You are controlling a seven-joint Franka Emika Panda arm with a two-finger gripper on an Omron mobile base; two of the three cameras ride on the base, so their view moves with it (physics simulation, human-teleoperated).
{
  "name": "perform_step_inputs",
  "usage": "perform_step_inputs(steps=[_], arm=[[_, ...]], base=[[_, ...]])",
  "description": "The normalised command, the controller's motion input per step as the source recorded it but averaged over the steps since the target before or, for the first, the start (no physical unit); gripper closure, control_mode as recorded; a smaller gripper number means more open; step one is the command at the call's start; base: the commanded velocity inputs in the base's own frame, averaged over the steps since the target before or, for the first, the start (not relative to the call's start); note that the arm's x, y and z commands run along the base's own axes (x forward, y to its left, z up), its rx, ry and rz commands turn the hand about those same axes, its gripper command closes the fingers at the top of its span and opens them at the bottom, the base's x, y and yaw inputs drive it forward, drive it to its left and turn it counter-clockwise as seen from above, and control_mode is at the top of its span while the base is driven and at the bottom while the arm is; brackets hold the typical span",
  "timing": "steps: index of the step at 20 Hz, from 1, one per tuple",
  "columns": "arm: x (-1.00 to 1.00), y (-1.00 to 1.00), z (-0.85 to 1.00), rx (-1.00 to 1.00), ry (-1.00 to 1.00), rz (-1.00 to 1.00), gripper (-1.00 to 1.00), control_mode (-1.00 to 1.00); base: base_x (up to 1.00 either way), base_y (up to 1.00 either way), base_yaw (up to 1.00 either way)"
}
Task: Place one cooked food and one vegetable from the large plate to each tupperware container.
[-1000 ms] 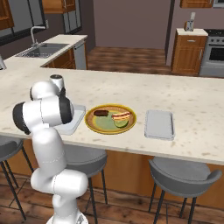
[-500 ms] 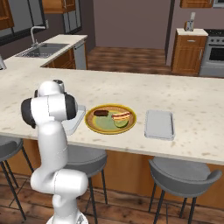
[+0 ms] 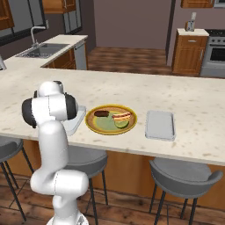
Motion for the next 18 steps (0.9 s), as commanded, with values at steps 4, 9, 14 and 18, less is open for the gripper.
perform_step_inputs(steps=[4,9,14,18], arm=[[0.00,-0.02,0.00,0.00,0.00,-0.01,-1.00,-1.00],[-0.18,-0.24,0.41,0.04,-0.17,-0.01,-1.00,-1.00],[-0.16,-0.87,0.74,-0.01,-0.14,0.27,-1.00,-1.00],[0.21,-1.00,0.22,-0.03,0.00,0.35,-1.00,-1.00]], base=[[0.00,0.00,0.00],[0.00,0.00,0.00],[0.00,0.00,0.00],[0.00,0.00,0.00]])
